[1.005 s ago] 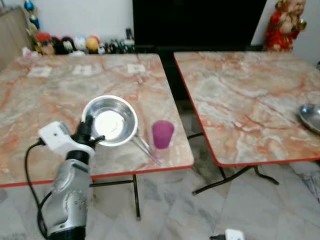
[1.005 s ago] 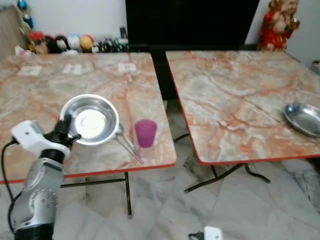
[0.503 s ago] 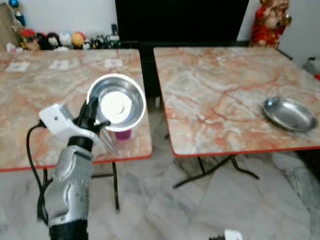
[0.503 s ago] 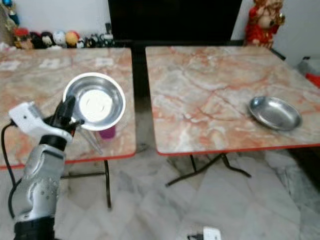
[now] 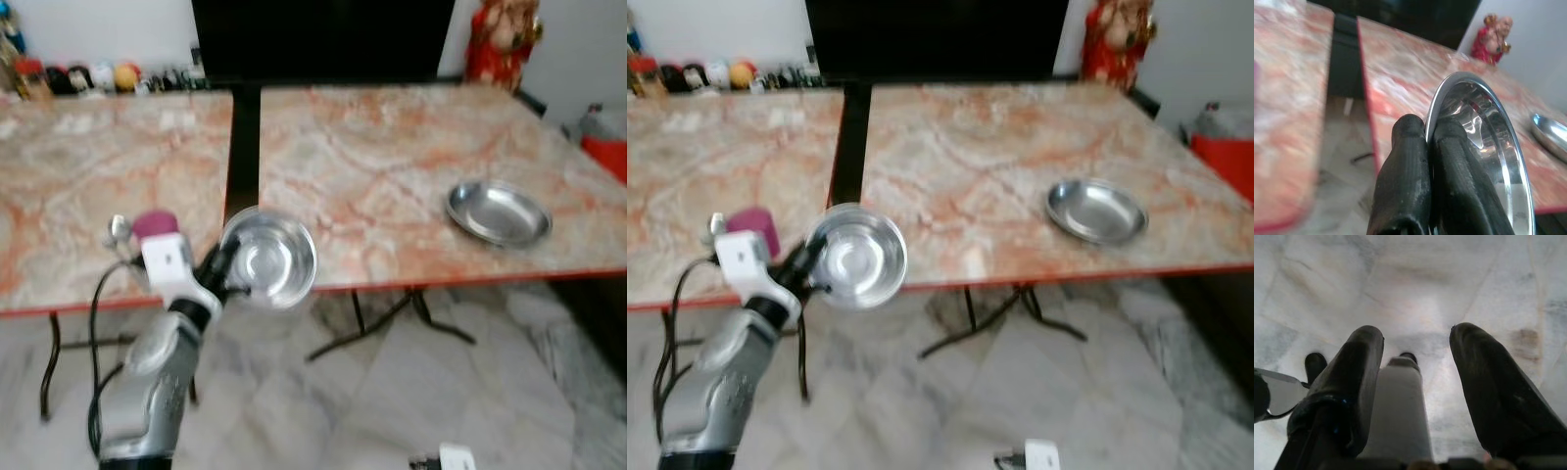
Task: Setting the table
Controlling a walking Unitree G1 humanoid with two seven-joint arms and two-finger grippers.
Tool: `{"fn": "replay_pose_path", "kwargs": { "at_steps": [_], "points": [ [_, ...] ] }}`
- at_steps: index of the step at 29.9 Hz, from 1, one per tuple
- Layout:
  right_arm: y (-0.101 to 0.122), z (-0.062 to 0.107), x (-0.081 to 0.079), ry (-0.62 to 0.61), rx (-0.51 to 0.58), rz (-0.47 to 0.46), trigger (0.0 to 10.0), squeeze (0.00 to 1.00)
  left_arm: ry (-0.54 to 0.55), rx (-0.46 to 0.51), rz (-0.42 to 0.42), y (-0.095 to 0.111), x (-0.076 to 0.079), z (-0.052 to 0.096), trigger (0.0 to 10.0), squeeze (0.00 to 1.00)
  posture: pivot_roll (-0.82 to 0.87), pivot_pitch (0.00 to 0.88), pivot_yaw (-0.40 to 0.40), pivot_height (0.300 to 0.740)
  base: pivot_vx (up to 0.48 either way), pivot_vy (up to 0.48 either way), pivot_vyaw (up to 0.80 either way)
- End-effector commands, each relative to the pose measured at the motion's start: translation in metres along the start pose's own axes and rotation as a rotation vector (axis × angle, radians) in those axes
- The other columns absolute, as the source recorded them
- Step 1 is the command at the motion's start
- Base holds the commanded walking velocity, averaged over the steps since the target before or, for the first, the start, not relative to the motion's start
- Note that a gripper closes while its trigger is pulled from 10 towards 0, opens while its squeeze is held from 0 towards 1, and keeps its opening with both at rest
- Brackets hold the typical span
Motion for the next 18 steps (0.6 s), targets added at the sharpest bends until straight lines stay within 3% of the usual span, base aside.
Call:
{"fn": "replay_pose_path", "kwargs": {
  "at_steps": [1,13,18],
  "points": [
    [0.0007,-0.0001,0.0006,-0.007,0.003,-0.014,10.0,0.0,-0.031,0.015,-0.023,0.0069,0.0037,0.0006,10.0,0.0,0.09,0.008,-0.013,0.74,0.0,0.0,0.0],
    [0.004,-0.0006,0.002,-0.023,0.017,0.001,10.0,0.0,0.008,0.012,-0.06,0.0046,-0.0052,-0.0013,10.0,0.0,0.06,0.011,-0.002,0.74,0.0,0.0,0.0],
    [0.0042,-0.0003,0.0029,-0.028,0.023,0.026,10.0,0.0,0.006,0.021,-0.063,0.0037,-0.0045,0.0017,10.0,0.0,0.08,0.0,-0.008,0.74,0.0,0.0,0.67]
  ]
}}
Point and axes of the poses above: a point about 5 cm out from each wrist's last joint towards the gripper, its own z axis pointing back from the gripper into the wrist, its own y axis along the axis of the wrist's last joint, x = y × z, the point moved 1 cm from there along -z, pointing out of the wrist towards the gripper, and after that the axes turned 12 degrees about z, right-handed, at the moved point
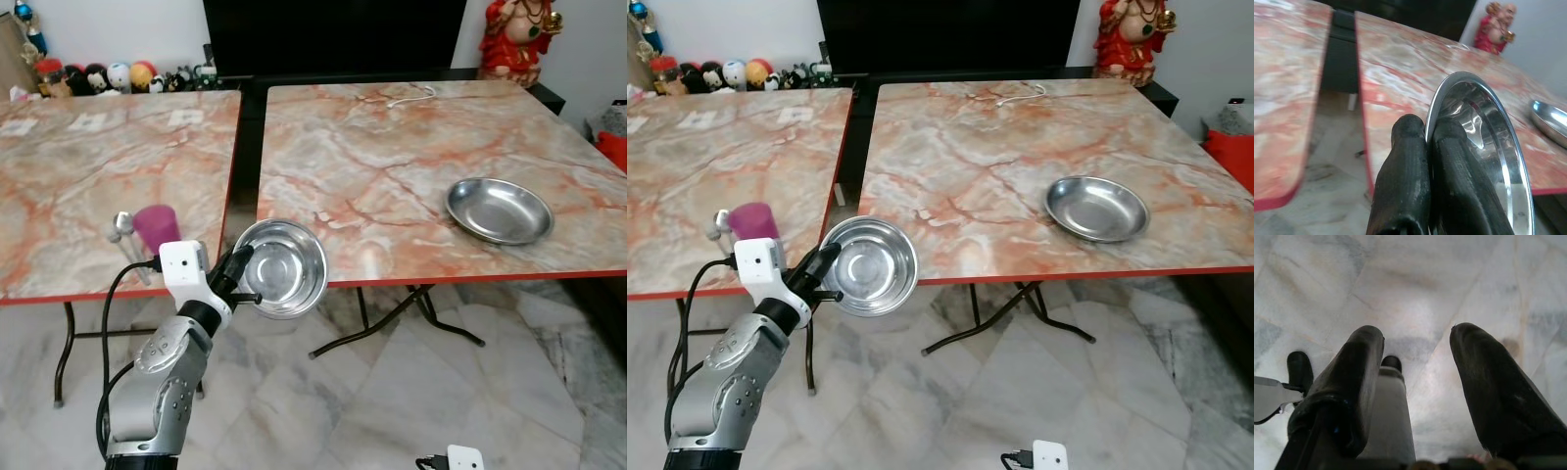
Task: Setting the table
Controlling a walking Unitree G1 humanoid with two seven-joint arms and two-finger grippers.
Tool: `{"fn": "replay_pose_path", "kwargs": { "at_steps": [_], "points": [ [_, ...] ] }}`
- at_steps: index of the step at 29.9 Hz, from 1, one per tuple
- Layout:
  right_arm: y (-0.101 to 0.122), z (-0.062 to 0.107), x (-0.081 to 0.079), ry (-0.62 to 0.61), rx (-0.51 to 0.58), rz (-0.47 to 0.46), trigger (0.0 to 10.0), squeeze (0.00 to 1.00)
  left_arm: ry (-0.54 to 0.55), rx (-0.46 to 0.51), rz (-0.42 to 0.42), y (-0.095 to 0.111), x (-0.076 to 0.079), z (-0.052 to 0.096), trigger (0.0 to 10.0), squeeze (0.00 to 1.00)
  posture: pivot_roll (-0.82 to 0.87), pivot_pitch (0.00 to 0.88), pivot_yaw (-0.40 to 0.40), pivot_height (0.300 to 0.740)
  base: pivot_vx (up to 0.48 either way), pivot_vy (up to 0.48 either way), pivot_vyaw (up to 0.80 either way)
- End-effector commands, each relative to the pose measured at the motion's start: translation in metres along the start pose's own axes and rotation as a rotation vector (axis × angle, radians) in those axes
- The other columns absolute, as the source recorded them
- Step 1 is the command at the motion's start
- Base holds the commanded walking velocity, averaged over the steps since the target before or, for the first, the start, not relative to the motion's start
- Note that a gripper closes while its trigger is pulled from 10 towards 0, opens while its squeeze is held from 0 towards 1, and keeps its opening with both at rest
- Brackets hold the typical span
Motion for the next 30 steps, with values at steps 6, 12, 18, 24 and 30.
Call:
{"fn": "replay_pose_path", "kwargs": {
  "at_steps": [6,12,18,24,30],
  "points": [
    [-0.001,0.0,-0.002,0.018,-0.002,0.026,10.0,0.0,0.018,0.036,-0.008,0.001,-0.003,0.005,10.0,0.0,0.09,0.0,-0.014,0.74,0.0,0.0,0.8],
    [-0.003,0.001,-0.002,0.018,-0.003,0.025,10.0,0.0,0.009,0.03,-0.001,-0.002,-0.001,0.005,10.0,0.0,0.06,0.0,-0.008,0.74,0.0,0.0,0.4],
    [-0.003,0.001,-0.001,0.01,-0.001,0.017,10.0,0.0,0.017,0.03,-0.008,-0.007,-0.001,0.004,10.0,0.0,0.06,0.0,-0.01,0.74,0.0,-0.044,0.0],
    [-0.003,0.001,0.0,0.005,-0.007,0.02,10.0,0.0,0.022,0.048,-0.012,-0.002,-0.002,0.002,10.0,0.0,0.05,0.0,-0.016,0.74,0.0,-0.273,0.0],
    [-0.001,0.0,0.001,-0.002,-0.002,0.021,10.0,0.0,0.039,0.049,-0.026,-0.003,-0.005,0.003,10.0,0.0,0.05,0.0,-0.017,0.74,0.0,-0.291,0.0]
  ]
}}
Point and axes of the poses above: a point about 5 cm out from each wrist's last joint towards the gripper, its own z axis pointing back from the gripper into the wrist, its own y axis along the axis of the wrist's last joint, x = y × z, the point moved 1 cm from there along -z, pointing out of the wrist towards the gripper, and after that the axes turned 12 degrees about z, right-handed, at the moved point
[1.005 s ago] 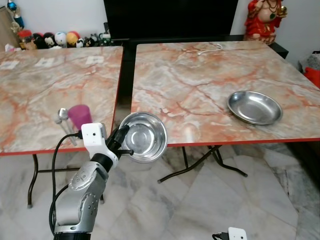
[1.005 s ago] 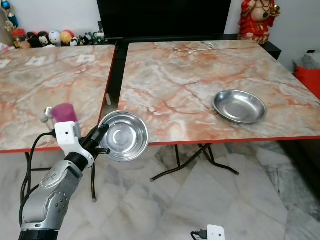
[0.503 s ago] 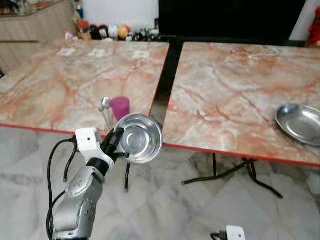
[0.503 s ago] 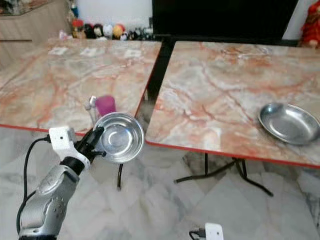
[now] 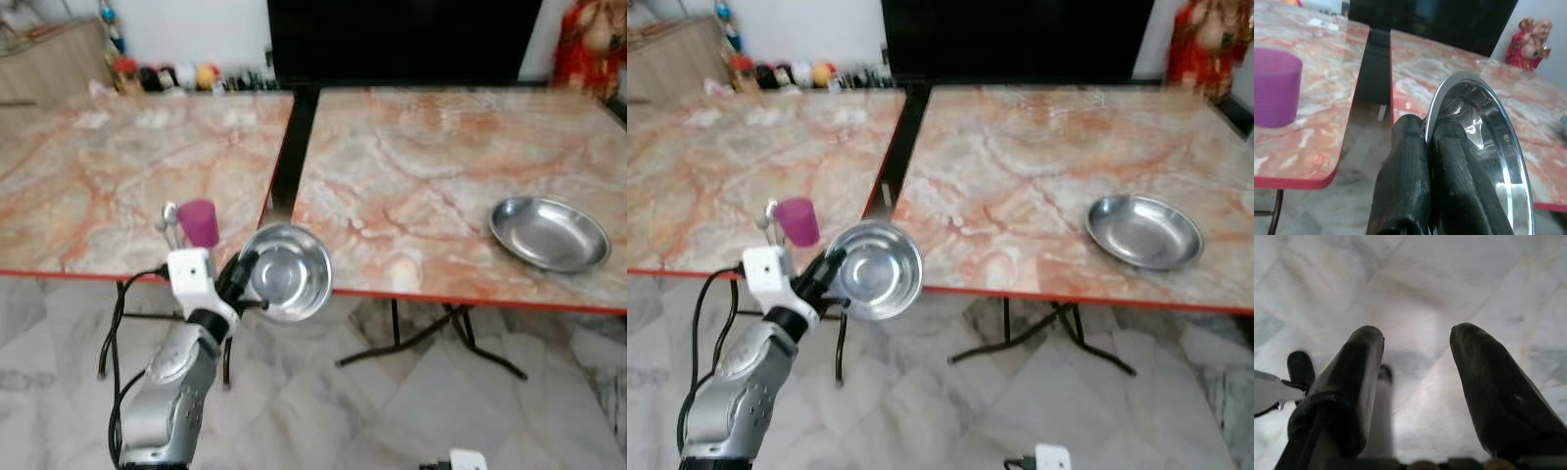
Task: Setting the table
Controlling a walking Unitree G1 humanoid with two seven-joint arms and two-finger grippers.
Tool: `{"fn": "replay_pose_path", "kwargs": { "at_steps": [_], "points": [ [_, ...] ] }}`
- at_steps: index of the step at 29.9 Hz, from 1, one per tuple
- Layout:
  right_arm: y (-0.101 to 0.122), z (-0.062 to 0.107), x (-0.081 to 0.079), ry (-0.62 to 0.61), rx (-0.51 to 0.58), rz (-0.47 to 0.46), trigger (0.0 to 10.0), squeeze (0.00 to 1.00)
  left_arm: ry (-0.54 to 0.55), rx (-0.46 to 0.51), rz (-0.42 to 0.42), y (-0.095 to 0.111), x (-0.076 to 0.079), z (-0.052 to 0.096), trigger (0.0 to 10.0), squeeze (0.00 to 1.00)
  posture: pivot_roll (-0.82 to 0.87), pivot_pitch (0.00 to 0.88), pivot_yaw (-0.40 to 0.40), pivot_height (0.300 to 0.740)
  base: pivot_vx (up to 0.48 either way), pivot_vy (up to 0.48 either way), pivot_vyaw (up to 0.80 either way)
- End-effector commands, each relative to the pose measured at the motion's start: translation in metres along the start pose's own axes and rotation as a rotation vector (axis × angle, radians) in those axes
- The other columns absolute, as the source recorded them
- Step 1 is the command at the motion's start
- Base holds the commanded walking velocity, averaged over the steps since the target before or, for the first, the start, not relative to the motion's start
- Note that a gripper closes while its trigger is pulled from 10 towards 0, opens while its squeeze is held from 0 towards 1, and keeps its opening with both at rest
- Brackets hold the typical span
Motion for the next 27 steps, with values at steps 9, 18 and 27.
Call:
{"fn": "replay_pose_path", "kwargs": {
  "at_steps": [9,18,27],
  "points": [
    [0.0035,-0.0008,-0.0073,0.013,0.01,-0.014,10.0,0.0,0.028,0.032,-0.023,0.0072,-0.0069,0.0008,10.0,0.0,0.05,0.0,-0.014,0.74,0.0,-0.342,0.0],
    [0.0041,-0.001,-0.0072,0.008,0.009,-0.027,10.0,0.0,0.022,0.032,-0.037,0.008,-0.0072,-0.0003,10.0,0.0,0.05,0.0,-0.012,0.74,0.0,-0.347,0.0],
    [0.0049,-0.0013,-0.008,0.005,0.011,-0.039,10.0,0.0,0.012,0.031,-0.045,0.0089,-0.0067,-0.0024,10.0,0.0,0.05,0.0,-0.005,0.74,0.0,-0.348,0.0]
  ]
}}
Point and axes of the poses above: a point about 5 cm out from each wrist's last joint towards the gripper, its own z axis pointing back from the gripper into the wrist, its own y axis along the axis of the wrist's last joint, x = y × z, the point moved 1 cm from there along -z, pointing out of the wrist towards the gripper, and after that the axes turned 12 degrees about z, right-handed, at the moved point
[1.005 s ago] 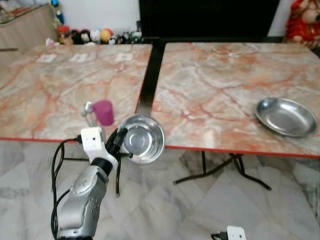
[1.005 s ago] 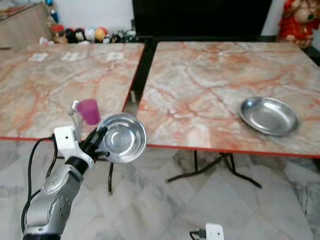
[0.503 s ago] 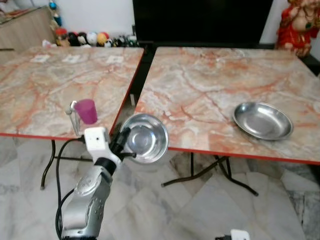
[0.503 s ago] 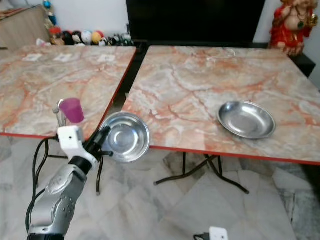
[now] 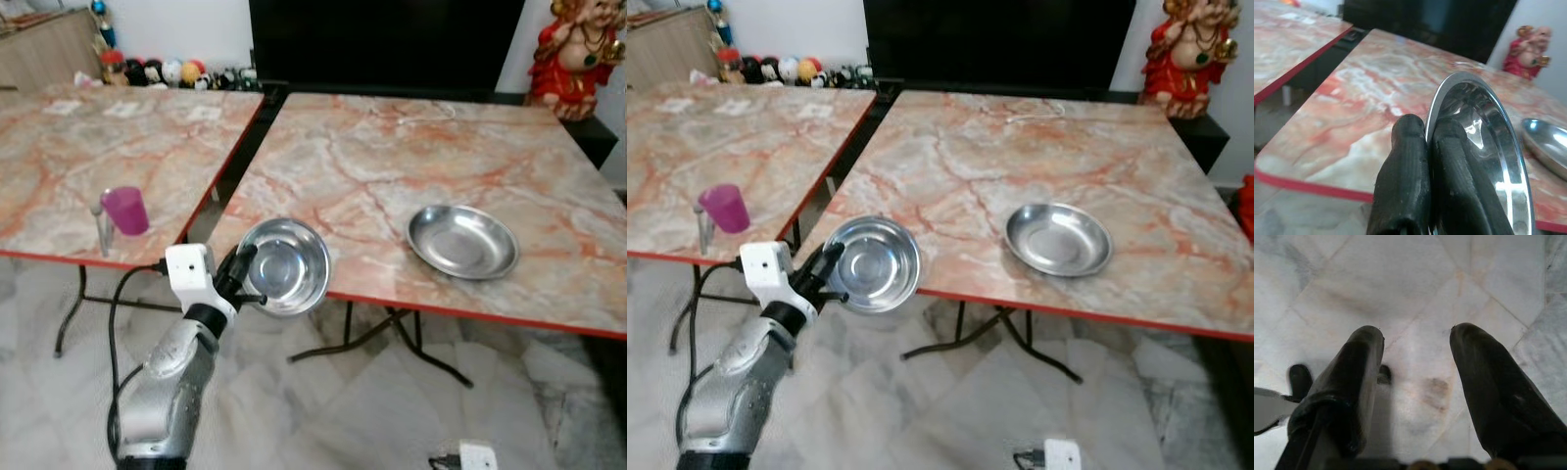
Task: Setting the table
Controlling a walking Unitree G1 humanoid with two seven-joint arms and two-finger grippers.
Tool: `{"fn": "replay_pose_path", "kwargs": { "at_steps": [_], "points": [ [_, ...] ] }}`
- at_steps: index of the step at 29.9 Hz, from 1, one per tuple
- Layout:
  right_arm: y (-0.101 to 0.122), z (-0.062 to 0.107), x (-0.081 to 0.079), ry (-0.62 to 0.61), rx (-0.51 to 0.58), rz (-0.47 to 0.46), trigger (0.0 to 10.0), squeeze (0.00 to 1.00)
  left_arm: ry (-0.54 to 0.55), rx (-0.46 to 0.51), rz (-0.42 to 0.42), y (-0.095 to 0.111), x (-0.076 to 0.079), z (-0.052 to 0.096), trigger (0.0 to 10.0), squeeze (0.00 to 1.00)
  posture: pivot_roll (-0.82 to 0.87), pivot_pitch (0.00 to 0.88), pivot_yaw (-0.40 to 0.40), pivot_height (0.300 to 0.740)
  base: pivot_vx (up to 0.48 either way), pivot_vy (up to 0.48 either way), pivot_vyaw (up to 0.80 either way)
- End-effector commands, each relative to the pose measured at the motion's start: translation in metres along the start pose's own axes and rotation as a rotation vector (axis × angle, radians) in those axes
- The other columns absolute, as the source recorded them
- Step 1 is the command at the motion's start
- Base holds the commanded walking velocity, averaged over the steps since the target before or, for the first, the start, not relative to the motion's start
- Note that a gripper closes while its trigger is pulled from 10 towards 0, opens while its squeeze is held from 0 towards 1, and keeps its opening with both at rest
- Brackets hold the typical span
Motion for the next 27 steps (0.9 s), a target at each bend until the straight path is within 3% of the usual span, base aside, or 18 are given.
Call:
{"fn": "replay_pose_path", "kwargs": {
  "at_steps": [1,16,21,27],
  "points": [
    [-0.0042,0.0011,0.0023,-0.007,-0.011,-0.006,10.0,0.0,-0.024,0.009,-0.016,0.0021,0.006,-0.0025,10.0,0.0,0.05,0.0,-0.002,0.74,0.0,-0.352,0.0],
    [-0.0119,0.0034,-0.0004,0.006,-0.024,-0.009,10.0,0.0,-0.018,0.001,-0.035,0.0005,0.0037,0.0049,10.0,0.0,0.05,0.0,-0.01,0.74,0.0,-0.347,0.0],
    [-0.013,0.0038,-0.0005,0.011,-0.025,-0.01,10.0,0.0,-0.042,-0.001,-0.035,-0.0021,0.0111,0.0019,10.0,0.0,0.05,0.0,-0.013,0.74,0.0,-0.345,0.0],
    [-0.0131,0.0038,0.0004,0.011,-0.025,-0.006,10.0,0.0,-0.047,-0.019,-0.055,-0.0043,0.0102,0.0032,10.0,0.0,0.05,0.0,-0.016,0.74,0.0,0.0,0.0]
  ]
}}
Point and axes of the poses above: a point about 5 cm out from each wrist's last joint towards the gripper, its own z axis pointing back from the gripper into the wrist, its own y axis along the axis of the wrist's last joint, x = y × z, the point moved 1 cm from there along -z, pointing out of the wrist towards the gripper, and after that the axes turned 12 degrees about z, right-handed, at the moved point
